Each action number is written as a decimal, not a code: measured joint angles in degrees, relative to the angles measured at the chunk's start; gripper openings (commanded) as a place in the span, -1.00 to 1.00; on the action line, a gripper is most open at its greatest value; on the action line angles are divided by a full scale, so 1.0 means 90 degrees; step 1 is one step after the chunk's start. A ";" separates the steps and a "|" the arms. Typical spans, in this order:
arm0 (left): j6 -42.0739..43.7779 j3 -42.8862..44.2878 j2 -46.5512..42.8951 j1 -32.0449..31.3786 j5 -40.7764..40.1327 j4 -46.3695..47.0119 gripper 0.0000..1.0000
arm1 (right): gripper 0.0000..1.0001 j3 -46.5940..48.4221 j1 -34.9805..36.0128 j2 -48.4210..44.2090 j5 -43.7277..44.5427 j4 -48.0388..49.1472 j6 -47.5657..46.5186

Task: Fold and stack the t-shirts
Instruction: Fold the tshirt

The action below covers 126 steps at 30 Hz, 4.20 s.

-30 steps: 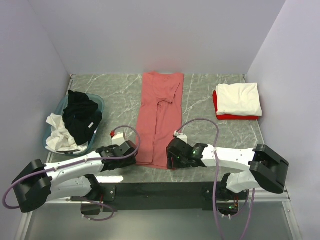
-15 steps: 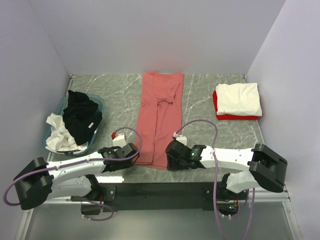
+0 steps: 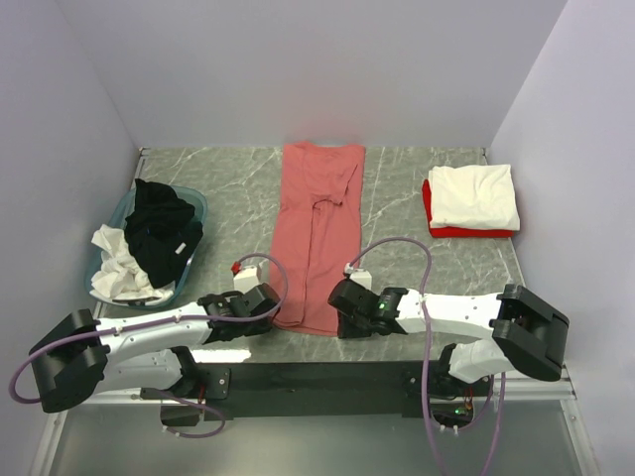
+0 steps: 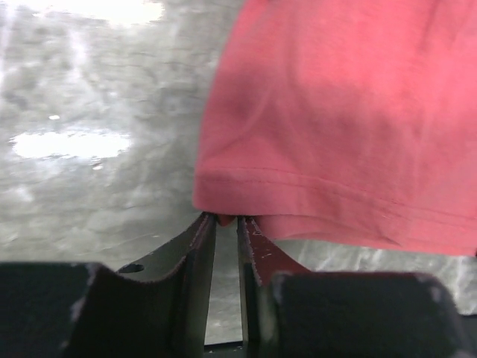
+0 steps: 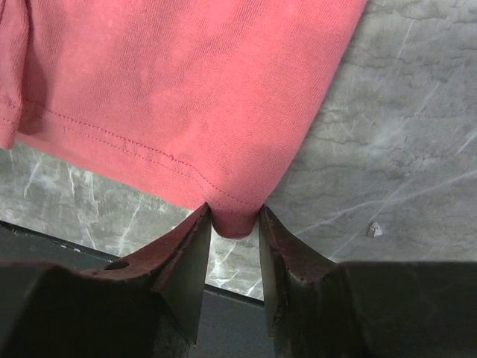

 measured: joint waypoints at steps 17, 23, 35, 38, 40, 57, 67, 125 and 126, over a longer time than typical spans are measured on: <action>0.0034 -0.0083 -0.0058 -0.0279 0.0287 0.0214 -0.99 | -0.90 0.0012 0.0000 0.0041 0.0172 -0.0163 0.0000; 0.0063 -0.0155 -0.0296 -0.0634 0.0585 0.0202 -0.99 | -0.96 0.0012 -0.0002 -0.0058 0.0396 -0.0505 0.0007; -0.0117 -0.0146 -0.0410 -0.1236 0.0777 -0.0117 -0.16 | -0.98 -0.0117 -0.0068 -0.0342 0.0665 -0.0988 0.0027; -0.0294 -0.0104 -0.0692 -0.1239 0.0697 -0.0512 0.08 | -0.98 -0.0126 -0.0073 -0.0374 0.0699 -0.1081 0.0027; -0.0401 -0.0056 -0.0901 -0.1241 0.0617 -0.0702 0.16 | -0.98 -0.0126 -0.0073 -0.0374 0.0702 -0.1093 0.0024; -0.0981 0.0083 -0.0355 -0.1212 -0.0056 -0.0746 0.16 | -0.98 -0.0143 -0.0073 -0.0374 0.0692 -0.1047 0.0015; -0.0957 0.0080 -0.0136 -0.1064 -0.0075 -0.0335 0.12 | -0.99 -0.0168 -0.0073 -0.0374 0.0685 -0.0981 -0.0005; -0.0228 0.0721 -0.0090 -0.0498 -0.0019 0.0177 -0.99 | -1.00 0.0576 -0.0527 -0.0707 0.1030 -0.1389 -0.0355; -0.0100 0.0760 -0.0010 -0.0374 0.0002 0.0260 -0.99 | -1.00 0.0600 -0.0631 -0.0661 0.1022 -0.1326 -0.0466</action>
